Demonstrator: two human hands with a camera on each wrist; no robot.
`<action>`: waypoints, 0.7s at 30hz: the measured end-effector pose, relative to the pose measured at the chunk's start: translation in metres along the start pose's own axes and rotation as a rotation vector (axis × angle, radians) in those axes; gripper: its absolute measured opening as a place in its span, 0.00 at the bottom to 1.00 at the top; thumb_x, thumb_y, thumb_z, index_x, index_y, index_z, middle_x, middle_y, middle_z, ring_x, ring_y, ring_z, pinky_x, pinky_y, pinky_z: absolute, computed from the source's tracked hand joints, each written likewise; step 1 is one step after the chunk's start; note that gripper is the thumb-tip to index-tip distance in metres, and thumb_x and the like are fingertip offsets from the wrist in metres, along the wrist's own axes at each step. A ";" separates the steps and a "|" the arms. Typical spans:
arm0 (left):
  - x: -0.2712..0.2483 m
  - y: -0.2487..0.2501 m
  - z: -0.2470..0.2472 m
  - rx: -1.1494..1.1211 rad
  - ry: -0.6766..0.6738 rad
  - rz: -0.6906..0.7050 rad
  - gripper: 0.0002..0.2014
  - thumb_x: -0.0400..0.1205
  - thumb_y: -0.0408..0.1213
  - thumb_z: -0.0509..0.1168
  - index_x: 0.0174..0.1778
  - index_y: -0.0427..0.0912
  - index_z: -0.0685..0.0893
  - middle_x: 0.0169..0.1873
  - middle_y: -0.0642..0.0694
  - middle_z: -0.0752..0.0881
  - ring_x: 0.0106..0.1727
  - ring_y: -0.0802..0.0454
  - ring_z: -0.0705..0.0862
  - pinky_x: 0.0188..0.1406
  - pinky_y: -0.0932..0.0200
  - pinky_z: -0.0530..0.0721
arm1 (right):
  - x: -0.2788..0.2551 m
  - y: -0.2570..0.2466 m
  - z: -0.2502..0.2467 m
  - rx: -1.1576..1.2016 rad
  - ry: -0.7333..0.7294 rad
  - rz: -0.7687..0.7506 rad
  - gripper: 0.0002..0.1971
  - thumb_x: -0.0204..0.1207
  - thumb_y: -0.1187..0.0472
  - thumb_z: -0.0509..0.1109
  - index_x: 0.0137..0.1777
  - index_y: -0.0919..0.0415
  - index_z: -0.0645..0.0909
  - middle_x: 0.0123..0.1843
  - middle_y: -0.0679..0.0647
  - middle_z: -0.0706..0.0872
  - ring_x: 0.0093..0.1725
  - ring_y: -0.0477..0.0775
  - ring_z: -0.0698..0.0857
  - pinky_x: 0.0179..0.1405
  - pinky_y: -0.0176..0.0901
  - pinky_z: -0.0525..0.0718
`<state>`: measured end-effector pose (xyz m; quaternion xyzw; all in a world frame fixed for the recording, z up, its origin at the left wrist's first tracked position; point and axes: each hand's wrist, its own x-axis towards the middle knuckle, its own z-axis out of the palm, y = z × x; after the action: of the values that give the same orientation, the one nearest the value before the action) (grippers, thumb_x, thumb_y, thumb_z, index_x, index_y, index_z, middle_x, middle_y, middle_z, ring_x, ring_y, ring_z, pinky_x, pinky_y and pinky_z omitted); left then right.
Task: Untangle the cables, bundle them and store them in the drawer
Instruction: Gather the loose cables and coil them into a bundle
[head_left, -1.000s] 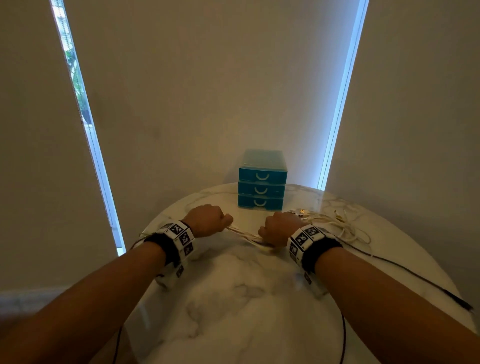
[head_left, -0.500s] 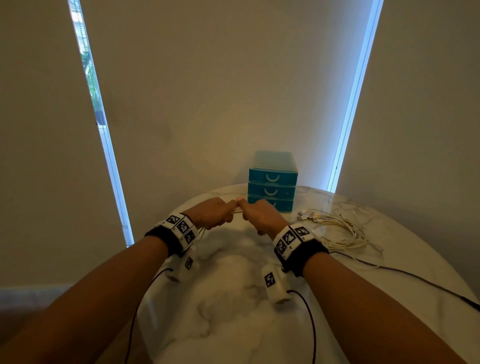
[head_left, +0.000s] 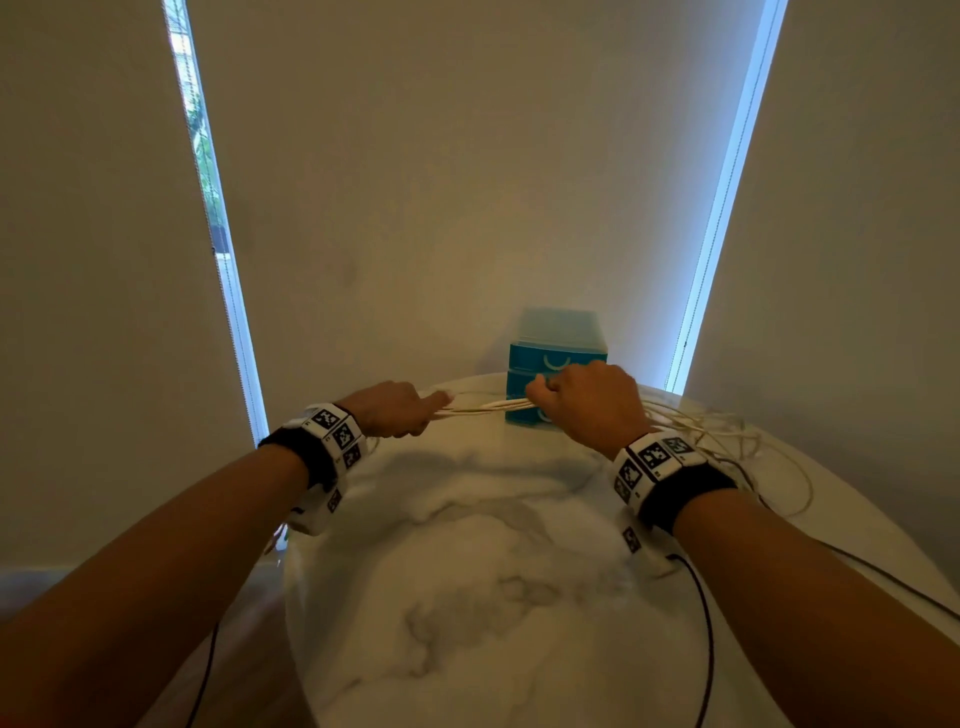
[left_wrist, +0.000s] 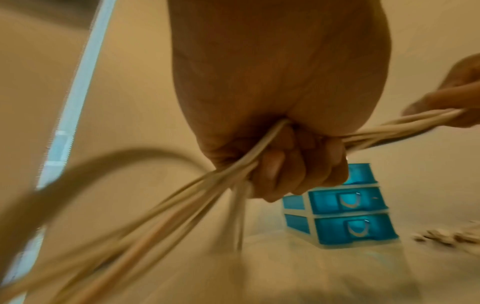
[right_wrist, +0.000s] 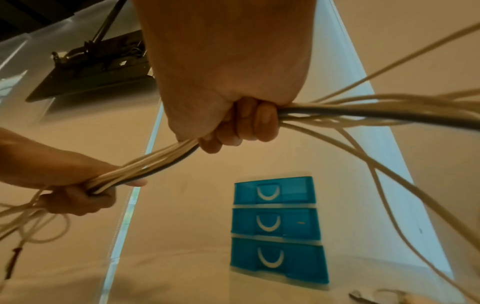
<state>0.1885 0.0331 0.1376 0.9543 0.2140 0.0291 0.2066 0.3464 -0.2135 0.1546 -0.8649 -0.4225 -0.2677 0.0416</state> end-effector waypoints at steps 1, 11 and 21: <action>-0.002 -0.005 -0.004 -0.014 0.017 0.003 0.38 0.87 0.75 0.47 0.31 0.46 0.80 0.27 0.48 0.81 0.30 0.47 0.76 0.46 0.53 0.79 | 0.000 0.006 -0.001 -0.025 -0.007 0.008 0.29 0.92 0.41 0.52 0.36 0.56 0.82 0.26 0.50 0.74 0.25 0.50 0.71 0.25 0.43 0.64; -0.004 -0.008 0.011 -0.021 -0.075 0.160 0.35 0.81 0.82 0.54 0.38 0.49 0.80 0.32 0.56 0.82 0.34 0.53 0.78 0.45 0.55 0.76 | -0.012 0.018 -0.005 0.081 0.018 0.159 0.29 0.93 0.46 0.55 0.28 0.55 0.69 0.24 0.51 0.71 0.25 0.50 0.67 0.26 0.42 0.65; -0.010 -0.055 0.010 0.030 0.056 0.025 0.39 0.81 0.82 0.53 0.28 0.47 0.78 0.24 0.50 0.80 0.30 0.50 0.80 0.45 0.53 0.78 | -0.022 0.039 0.011 0.161 -0.003 0.298 0.27 0.90 0.46 0.58 0.32 0.59 0.81 0.27 0.54 0.79 0.27 0.52 0.76 0.29 0.40 0.70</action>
<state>0.1593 0.0702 0.1061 0.9587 0.2081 0.0551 0.1857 0.3695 -0.2505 0.1408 -0.9123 -0.3095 -0.2227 0.1493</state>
